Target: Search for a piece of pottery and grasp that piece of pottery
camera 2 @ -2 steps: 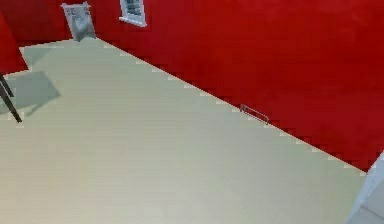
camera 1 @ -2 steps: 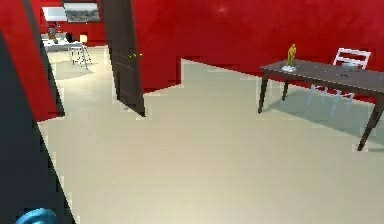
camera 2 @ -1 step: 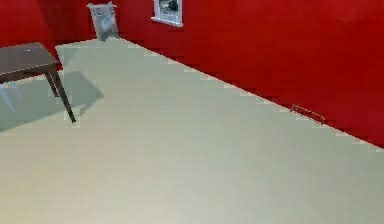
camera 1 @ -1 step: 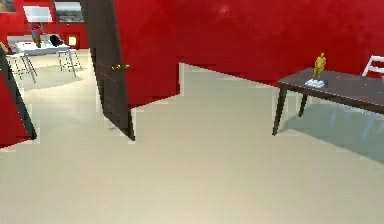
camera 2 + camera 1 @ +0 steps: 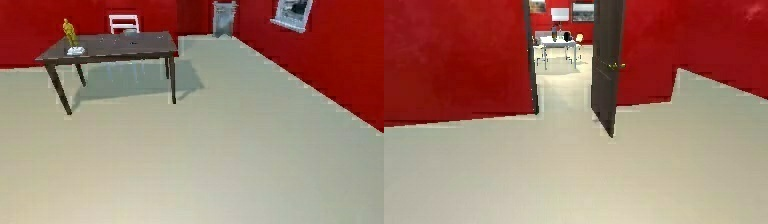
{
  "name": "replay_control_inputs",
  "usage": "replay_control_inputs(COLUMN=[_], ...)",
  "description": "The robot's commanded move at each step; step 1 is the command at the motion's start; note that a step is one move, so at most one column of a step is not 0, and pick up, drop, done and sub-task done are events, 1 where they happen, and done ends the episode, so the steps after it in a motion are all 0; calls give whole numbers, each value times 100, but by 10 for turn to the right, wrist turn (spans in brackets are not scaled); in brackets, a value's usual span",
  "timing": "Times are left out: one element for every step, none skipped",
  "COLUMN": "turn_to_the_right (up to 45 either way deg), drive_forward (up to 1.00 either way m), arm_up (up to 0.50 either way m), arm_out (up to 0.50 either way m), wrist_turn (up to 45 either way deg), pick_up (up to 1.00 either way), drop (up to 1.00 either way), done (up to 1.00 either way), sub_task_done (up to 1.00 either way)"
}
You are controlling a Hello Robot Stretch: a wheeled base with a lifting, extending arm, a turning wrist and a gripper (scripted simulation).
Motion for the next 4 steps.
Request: replay_control_inputs(turn_to_the_right=[0,0,0,-30], drive_forward=[100,100,100,0], arm_up=[0,0,0,0], arm_out=[0,0,0,0], wrist_turn=[0,0,0,0], pick_up=[0,0,0,0], drop=[0,0,0,0], done=[0,0,0,0], sub_task_done=[0,0,0,0])
